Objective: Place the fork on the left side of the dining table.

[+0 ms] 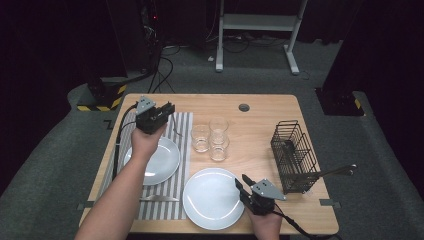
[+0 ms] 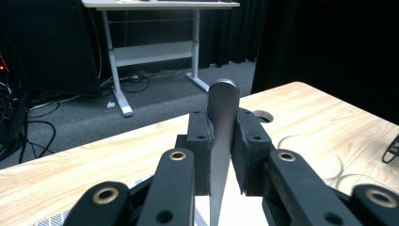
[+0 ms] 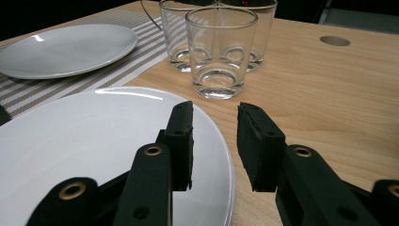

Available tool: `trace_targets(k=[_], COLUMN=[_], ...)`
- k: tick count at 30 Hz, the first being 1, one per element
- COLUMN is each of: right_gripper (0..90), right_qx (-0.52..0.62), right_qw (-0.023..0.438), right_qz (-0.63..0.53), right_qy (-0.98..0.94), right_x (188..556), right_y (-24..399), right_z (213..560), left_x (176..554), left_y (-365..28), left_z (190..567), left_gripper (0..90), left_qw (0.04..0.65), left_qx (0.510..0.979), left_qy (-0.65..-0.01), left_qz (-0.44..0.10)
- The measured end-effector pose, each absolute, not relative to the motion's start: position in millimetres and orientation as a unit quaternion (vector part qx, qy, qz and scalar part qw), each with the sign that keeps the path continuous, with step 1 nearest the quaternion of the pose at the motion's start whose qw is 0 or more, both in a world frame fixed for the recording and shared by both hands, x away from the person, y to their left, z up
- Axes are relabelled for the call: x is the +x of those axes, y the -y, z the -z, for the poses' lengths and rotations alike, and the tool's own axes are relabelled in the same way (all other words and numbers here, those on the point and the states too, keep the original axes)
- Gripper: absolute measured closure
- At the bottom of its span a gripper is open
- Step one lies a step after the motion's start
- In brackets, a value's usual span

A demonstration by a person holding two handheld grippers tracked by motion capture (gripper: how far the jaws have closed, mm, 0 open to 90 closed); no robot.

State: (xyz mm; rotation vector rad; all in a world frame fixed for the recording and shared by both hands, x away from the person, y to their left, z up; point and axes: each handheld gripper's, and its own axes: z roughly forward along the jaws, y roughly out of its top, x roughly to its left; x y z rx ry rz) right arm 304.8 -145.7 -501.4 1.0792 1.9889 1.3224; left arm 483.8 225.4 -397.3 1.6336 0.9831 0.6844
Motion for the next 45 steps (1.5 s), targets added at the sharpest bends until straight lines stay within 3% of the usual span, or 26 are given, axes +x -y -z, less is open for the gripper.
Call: trace_targets(k=[27,45], right_gripper=[67.0,66.9], right_qx=[0.394,0.396], right_qw=[0.257,0.255], right_qz=[-0.489,-0.492], right_qy=[-0.735,-0.732], right_x=[303.7,302.0], right_y=[143.7,144.6], right_z=[502.2,500.9], left_x=[510.8,511.3], left_y=[-230.3,-233.7], left_z=[420.5,421.1], left_gripper=[78.3,77.5], left_qw=[0.519,0.503], left_qx=[0.684,0.687], left_qy=[-0.438,-0.437], left_qz=[-0.267,-0.291])
